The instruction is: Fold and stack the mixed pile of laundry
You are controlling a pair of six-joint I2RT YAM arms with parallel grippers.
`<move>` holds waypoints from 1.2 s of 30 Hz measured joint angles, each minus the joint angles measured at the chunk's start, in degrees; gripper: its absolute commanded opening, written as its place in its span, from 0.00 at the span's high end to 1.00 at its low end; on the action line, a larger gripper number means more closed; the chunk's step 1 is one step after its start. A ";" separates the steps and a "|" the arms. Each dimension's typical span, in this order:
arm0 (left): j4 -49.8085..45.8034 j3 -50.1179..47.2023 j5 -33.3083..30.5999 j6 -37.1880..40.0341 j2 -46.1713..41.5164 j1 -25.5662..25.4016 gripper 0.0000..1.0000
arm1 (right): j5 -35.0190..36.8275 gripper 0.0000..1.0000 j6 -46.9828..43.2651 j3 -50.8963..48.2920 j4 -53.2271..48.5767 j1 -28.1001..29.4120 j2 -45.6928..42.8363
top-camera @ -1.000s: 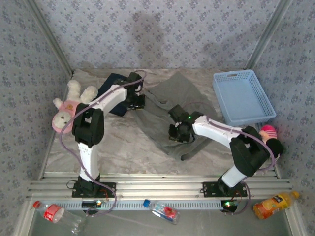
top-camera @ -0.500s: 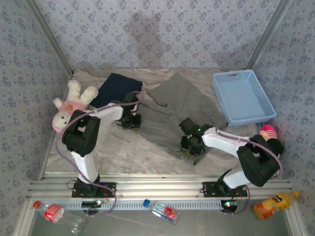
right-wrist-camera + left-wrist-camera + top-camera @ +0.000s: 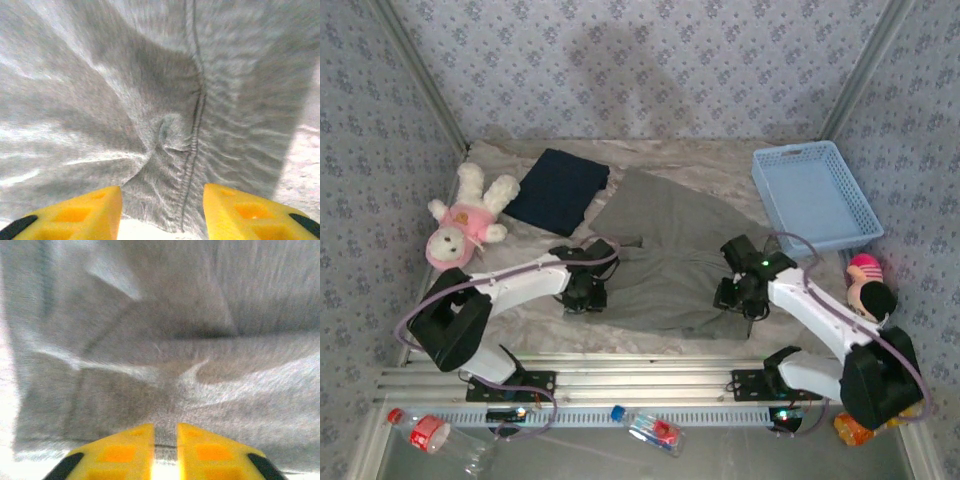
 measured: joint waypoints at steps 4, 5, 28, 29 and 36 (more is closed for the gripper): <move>-1.51 13.86 -3.82 2.89 2.45 2.05 0.62 | 0.00 0.47 -1.31 2.43 0.17 -7.30 -3.85; -1.33 17.66 -4.24 3.89 4.11 2.73 0.63 | -0.17 0.47 -1.49 2.78 0.74 -9.05 -3.72; -1.68 58.36 2.45 17.68 47.04 18.40 0.63 | 1.62 0.50 -2.10 25.14 18.25 -17.38 40.15; -1.36 57.70 2.82 17.53 46.60 19.12 0.62 | 1.31 0.50 -2.84 28.00 18.27 -16.59 42.07; 0.09 53.72 5.14 17.46 43.78 22.77 0.35 | -0.66 0.47 -6.21 39.41 15.26 -12.79 47.52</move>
